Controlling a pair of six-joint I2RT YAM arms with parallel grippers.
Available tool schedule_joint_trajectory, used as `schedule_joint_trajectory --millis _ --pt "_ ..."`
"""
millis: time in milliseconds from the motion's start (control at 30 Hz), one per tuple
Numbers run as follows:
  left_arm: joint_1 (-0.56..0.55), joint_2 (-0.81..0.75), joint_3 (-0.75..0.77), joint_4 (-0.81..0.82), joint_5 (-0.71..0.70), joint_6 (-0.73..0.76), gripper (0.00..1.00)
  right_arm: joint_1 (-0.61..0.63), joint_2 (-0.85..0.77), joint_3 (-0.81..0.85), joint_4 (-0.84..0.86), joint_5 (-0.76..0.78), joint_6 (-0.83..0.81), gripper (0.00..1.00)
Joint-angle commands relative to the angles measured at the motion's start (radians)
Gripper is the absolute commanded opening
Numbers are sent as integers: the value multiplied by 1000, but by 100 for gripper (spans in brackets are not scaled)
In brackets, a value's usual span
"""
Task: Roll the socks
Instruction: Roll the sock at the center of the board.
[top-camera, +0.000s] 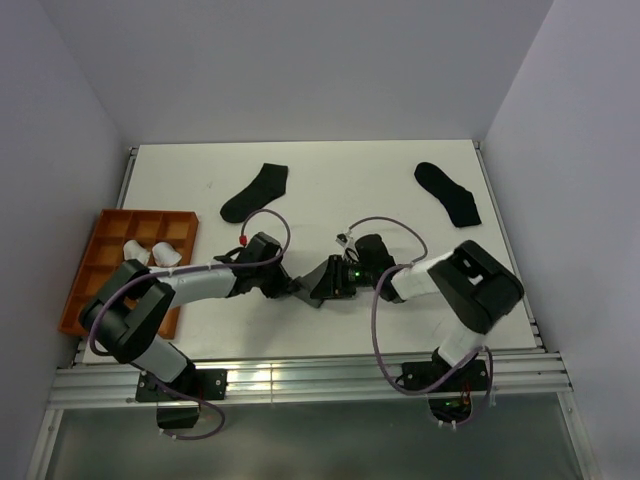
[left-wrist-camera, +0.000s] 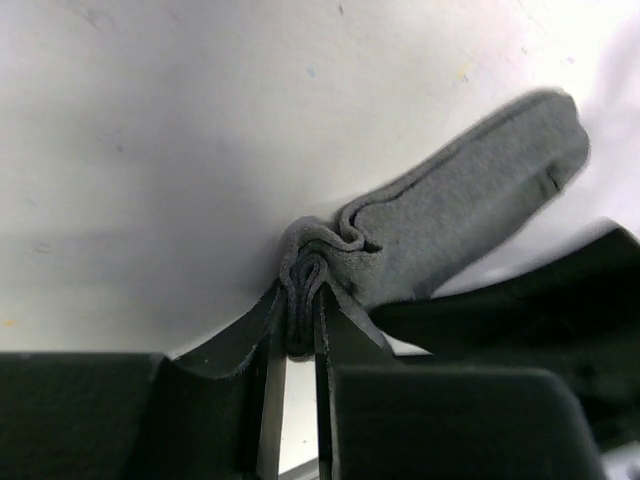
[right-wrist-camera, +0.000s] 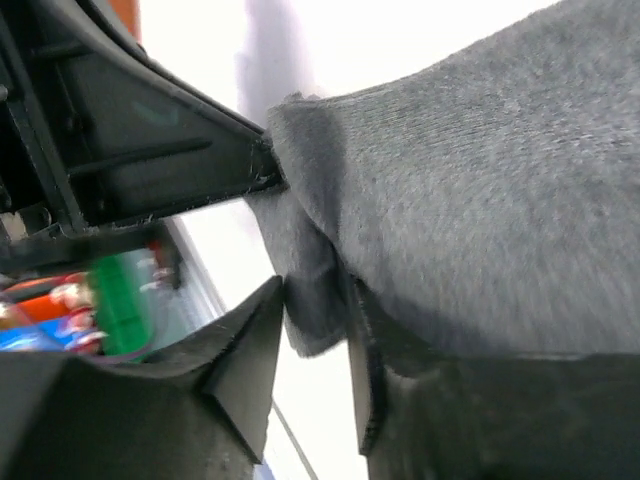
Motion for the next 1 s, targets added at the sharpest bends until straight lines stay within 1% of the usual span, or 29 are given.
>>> schedule_joint_trajectory --millis 0,33,67,100,133,167,233,267,300,367,433,500,533,767,967 --pt "-2 44 70 -302 -138 90 2 53 -154 40 -233 233 -178 41" --pt "-2 50 110 -326 -147 99 2 91 -186 41 -255 282 -221 43" --pt "-2 64 130 -381 -158 114 2 113 -249 46 -273 398 -240 44" --pt "-2 72 165 -403 -175 121 2 136 -277 47 -313 454 -258 45" --pt "0 78 181 -421 -181 127 2 186 -320 49 -326 515 -290 45" --pt "-1 89 191 -450 -190 136 2 208 -338 49 -332 591 -301 46" --pt "3 100 205 -457 -186 148 3 258 -371 46 -337 652 -323 46" --pt "6 112 202 -464 -181 153 3 271 -377 44 -336 673 -326 47" --pt "17 113 196 -467 -177 156 3 282 -381 44 -336 727 -327 47" --pt "23 110 184 -481 -181 156 3 300 -380 47 -336 768 -321 48" --pt "32 91 152 -481 -195 154 3 300 -349 64 -349 799 -318 47" --pt "38 55 127 -477 -193 156 3 296 -308 115 -382 813 -312 46" --pt "38 45 124 -477 -193 157 3 288 -262 130 -386 805 -309 45" --pt "38 1 145 -471 -190 210 2 228 -119 245 -402 798 -323 42" --pt "38 5 170 -469 -173 262 2 148 36 366 -451 713 -372 39"
